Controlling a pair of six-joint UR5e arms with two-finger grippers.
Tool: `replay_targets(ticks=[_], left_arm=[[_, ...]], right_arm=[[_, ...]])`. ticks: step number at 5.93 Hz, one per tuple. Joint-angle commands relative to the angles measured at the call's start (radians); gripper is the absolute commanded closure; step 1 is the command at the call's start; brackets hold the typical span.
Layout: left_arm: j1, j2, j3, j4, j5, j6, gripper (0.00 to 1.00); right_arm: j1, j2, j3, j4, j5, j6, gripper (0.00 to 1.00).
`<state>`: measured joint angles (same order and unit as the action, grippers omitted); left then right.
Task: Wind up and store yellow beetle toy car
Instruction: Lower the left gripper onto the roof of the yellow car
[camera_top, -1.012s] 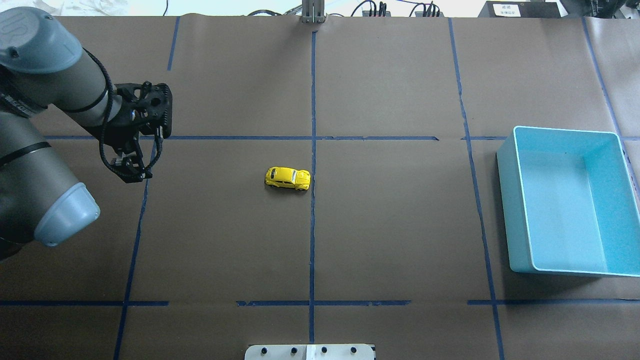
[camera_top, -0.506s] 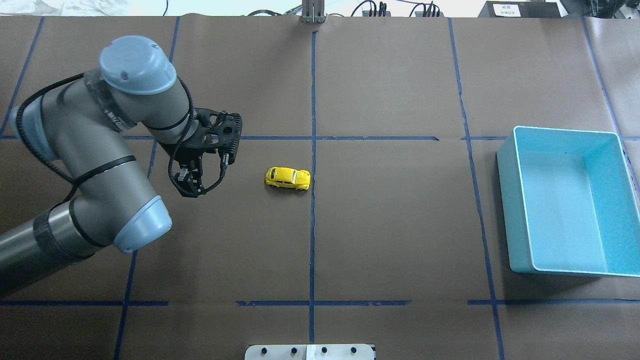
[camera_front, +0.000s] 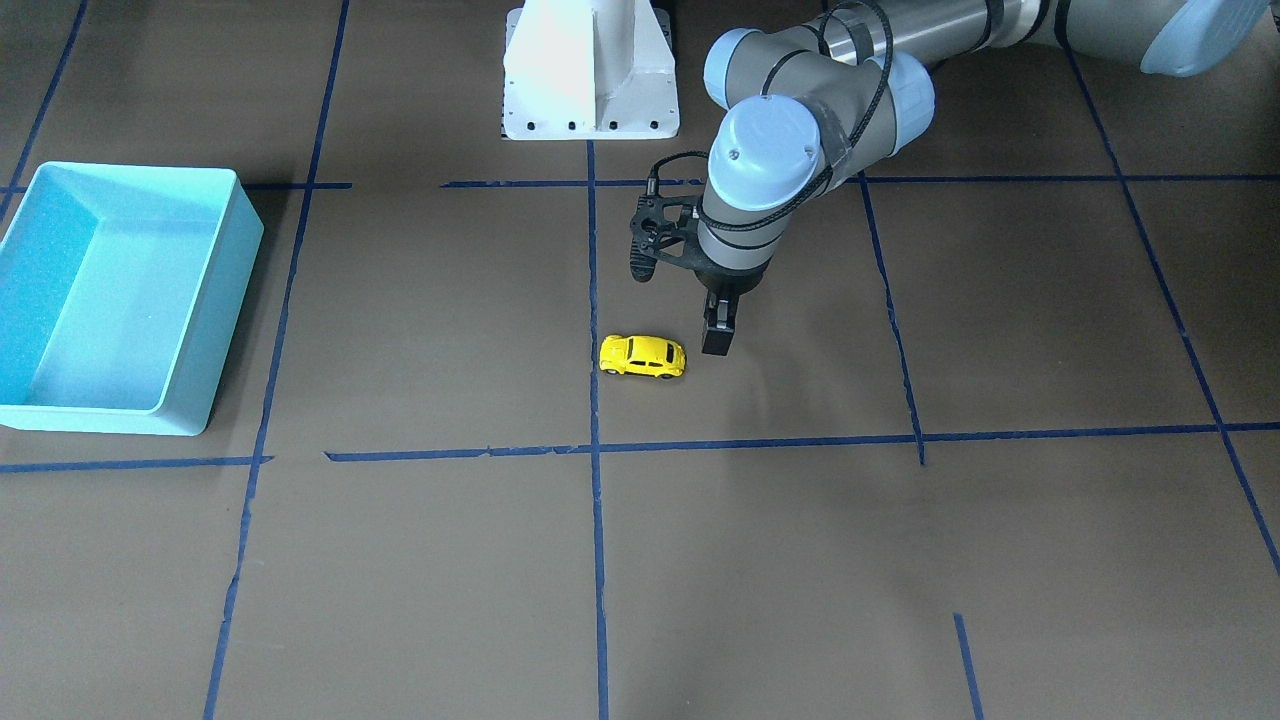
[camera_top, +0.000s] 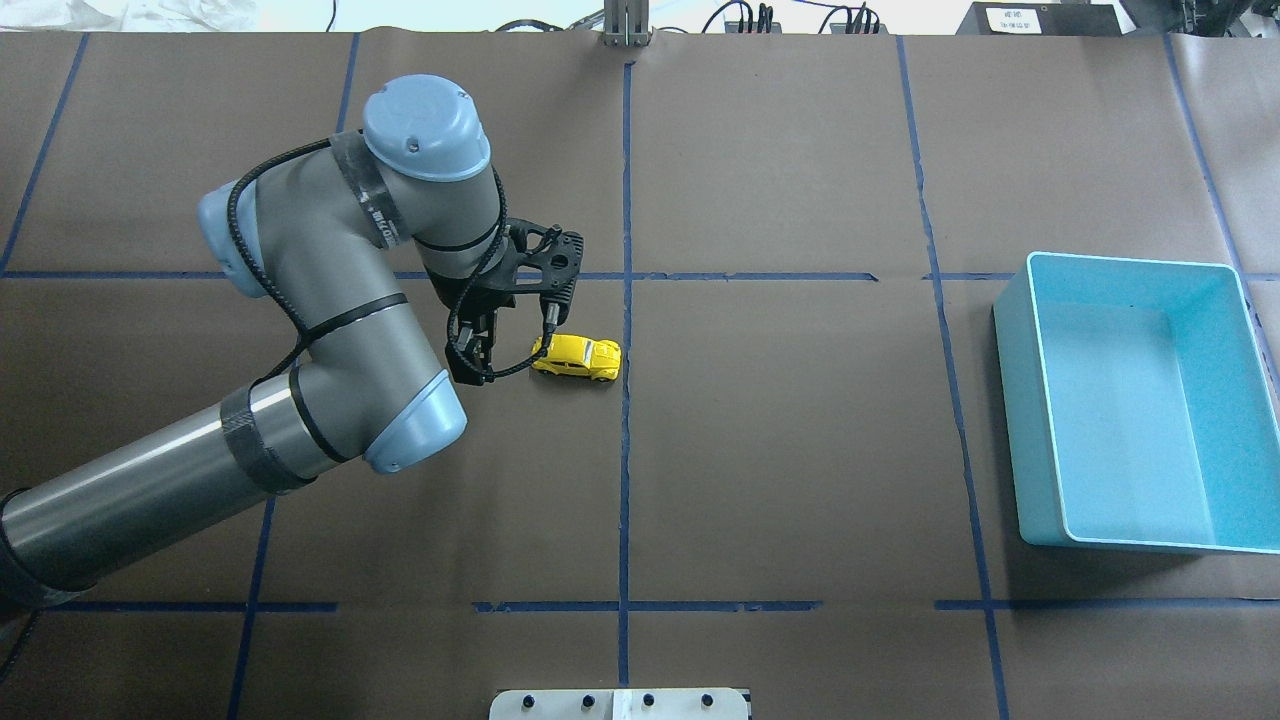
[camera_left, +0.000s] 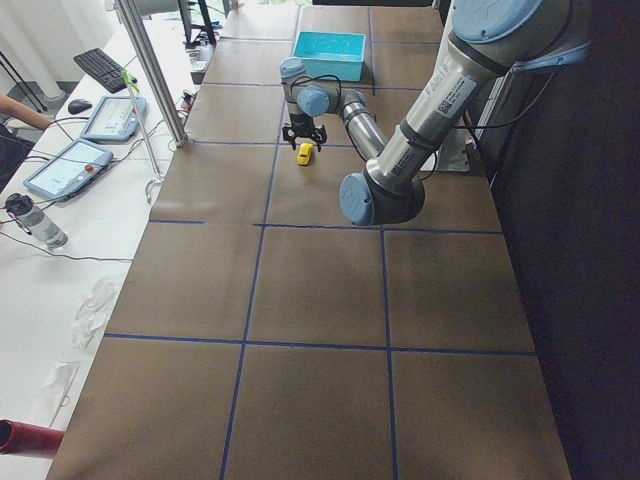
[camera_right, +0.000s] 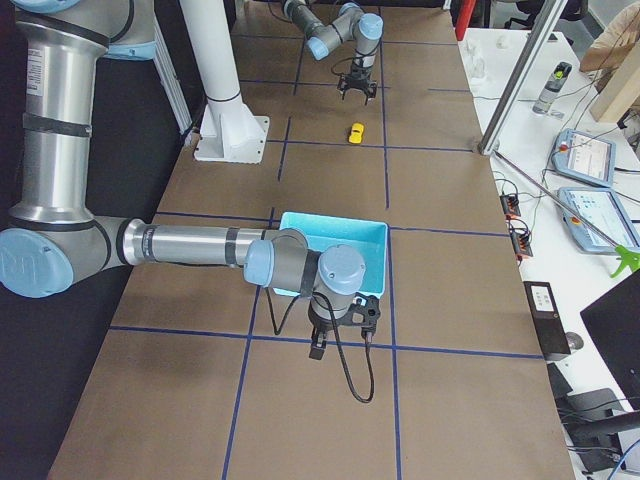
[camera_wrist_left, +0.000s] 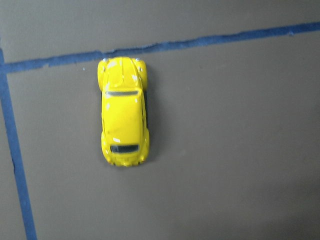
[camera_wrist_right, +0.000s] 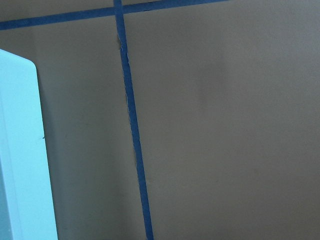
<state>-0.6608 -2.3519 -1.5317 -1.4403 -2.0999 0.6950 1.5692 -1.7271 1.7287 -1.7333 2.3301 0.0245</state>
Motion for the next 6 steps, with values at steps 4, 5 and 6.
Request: replay_targets(ticks=[4,5,6], left_arm=[[0.062,-0.095,0.156,-0.111,0.069,-0.098,0.00],[0.063,-0.095,0.162,-0.112,0.072,-0.098,0.00],[0.063,-0.098,0.169,-0.114,0.098,-0.098,0.00]], right_arm=[[0.000,0.000,0.000,0.000,0.000,0.000,0.00],[0.000,0.000,0.002,0.001,0.002,0.000,0.00],[0.000,0.000,0.000,0.000,0.002,0.000,0.00]])
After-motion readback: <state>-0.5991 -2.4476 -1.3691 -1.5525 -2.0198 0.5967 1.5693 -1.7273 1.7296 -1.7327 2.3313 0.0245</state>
